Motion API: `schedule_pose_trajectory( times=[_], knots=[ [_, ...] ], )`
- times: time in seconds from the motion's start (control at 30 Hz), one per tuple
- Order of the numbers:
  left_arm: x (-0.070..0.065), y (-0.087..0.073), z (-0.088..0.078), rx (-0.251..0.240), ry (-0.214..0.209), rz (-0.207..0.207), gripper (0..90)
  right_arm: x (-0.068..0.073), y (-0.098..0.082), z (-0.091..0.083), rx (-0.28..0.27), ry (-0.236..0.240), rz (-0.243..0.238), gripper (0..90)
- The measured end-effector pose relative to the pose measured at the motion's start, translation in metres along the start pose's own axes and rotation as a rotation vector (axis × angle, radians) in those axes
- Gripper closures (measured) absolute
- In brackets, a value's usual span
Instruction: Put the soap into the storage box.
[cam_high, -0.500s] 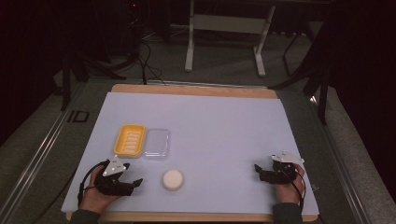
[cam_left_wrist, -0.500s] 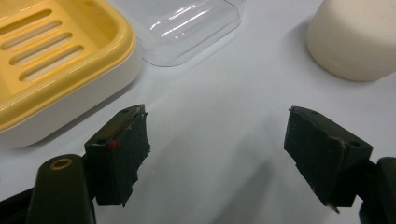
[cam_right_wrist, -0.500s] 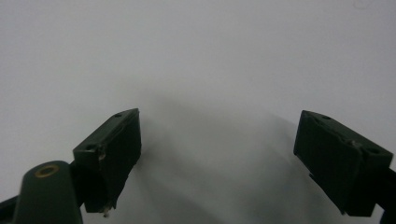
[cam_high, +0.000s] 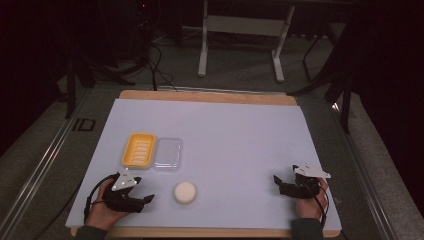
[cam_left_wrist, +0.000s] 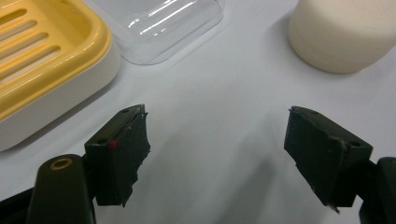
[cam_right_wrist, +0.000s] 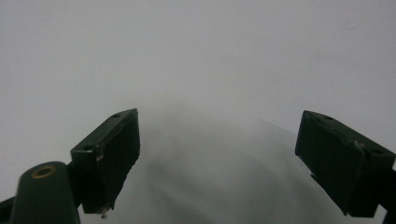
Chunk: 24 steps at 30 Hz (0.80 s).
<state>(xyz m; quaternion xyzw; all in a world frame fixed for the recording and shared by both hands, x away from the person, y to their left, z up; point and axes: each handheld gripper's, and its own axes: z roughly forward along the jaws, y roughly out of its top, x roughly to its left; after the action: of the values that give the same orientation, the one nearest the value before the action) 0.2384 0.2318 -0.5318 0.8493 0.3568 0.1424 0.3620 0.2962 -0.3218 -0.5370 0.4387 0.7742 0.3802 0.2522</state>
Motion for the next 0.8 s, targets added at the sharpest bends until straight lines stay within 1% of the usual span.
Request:
schedule_pose_trajectory(
  times=[0.13, 0.2, 0.27, 0.47, 0.53, 0.63, 0.7, 0.8],
  knots=[
    [-0.002, 0.001, 0.002, 0.006, -0.008, 0.007, 22.1, 0.000, 0.000, -0.001, -0.007, 0.003, -0.002, 13.9],
    [-0.005, 0.001, 0.003, 0.011, -0.016, 0.019, 22.1, 0.001, 0.000, -0.001, -0.005, 0.001, -0.008, 13.9],
    [-0.007, 0.002, 0.005, 0.010, -0.024, 0.018, 22.1, 0.001, 0.000, -0.001, -0.006, -0.003, -0.013, 13.9],
    [-0.011, 0.002, 0.008, 0.027, -0.039, 0.038, 22.0, 0.001, -0.001, -0.001, -0.012, 0.001, -0.009, 13.9],
    [-0.013, 0.003, 0.009, 0.023, -0.051, 0.042, 21.8, 0.001, 0.000, -0.001, -0.010, -0.001, -0.012, 13.9],
    [-0.013, 0.004, 0.009, 0.021, -0.049, 0.047, 20.3, 0.001, -0.001, -0.001, -0.011, 0.000, -0.013, 13.9],
    [-0.014, 0.004, 0.009, 0.016, -0.057, 0.046, 20.0, 0.001, -0.001, -0.001, -0.012, -0.002, -0.016, 13.9],
    [-0.014, 0.006, 0.010, 0.018, -0.058, 0.051, 19.8, 0.002, -0.001, -0.001, -0.014, -0.003, -0.016, 13.9]
  ],
)
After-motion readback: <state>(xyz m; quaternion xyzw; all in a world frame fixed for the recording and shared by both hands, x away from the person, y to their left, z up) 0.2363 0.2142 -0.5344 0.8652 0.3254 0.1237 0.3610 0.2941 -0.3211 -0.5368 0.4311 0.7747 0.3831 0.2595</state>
